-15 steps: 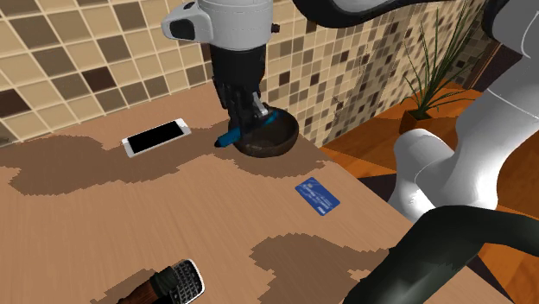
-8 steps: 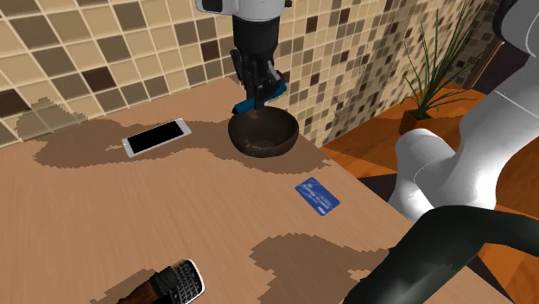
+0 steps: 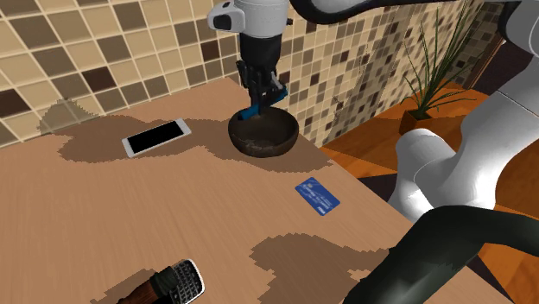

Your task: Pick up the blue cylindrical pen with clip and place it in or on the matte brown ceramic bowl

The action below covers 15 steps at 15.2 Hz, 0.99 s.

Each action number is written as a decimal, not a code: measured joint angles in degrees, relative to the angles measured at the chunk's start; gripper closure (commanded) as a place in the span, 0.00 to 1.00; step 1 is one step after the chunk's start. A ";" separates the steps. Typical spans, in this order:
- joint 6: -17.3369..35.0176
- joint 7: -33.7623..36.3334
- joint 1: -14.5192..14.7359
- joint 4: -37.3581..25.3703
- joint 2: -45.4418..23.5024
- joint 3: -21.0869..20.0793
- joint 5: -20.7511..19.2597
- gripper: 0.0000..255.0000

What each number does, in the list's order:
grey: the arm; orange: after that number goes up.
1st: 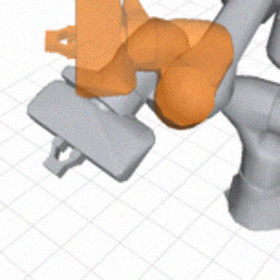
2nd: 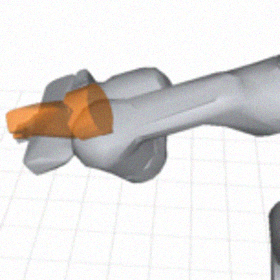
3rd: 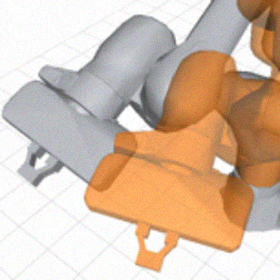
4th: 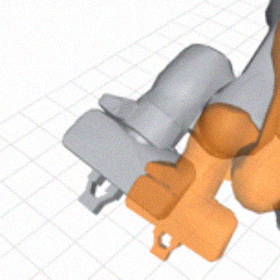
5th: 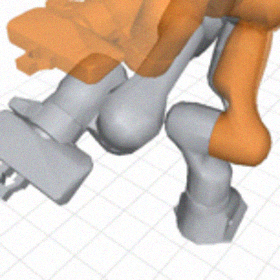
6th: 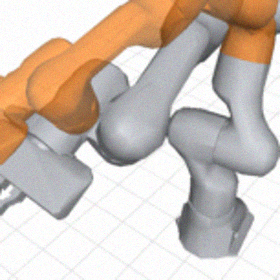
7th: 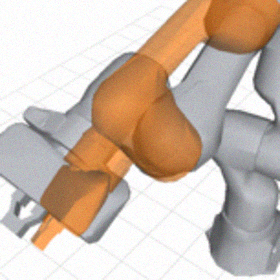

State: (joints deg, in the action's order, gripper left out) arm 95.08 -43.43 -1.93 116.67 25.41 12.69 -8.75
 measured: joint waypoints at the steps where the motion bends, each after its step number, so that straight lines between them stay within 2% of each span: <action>1: 0.65 -0.02 -0.06 0.88 0.24 0.09 -0.09 1.00; 8: 5.87 0.40 -0.26 6.81 0.93 0.43 -0.47 1.00; 14: 6.55 0.50 -0.26 7.54 1.01 0.44 -0.51 1.00; 15: 6.55 0.50 -0.26 7.54 1.01 0.44 -0.51 0.00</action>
State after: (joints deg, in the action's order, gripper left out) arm 101.64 -42.93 -2.19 124.21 26.42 13.13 -9.27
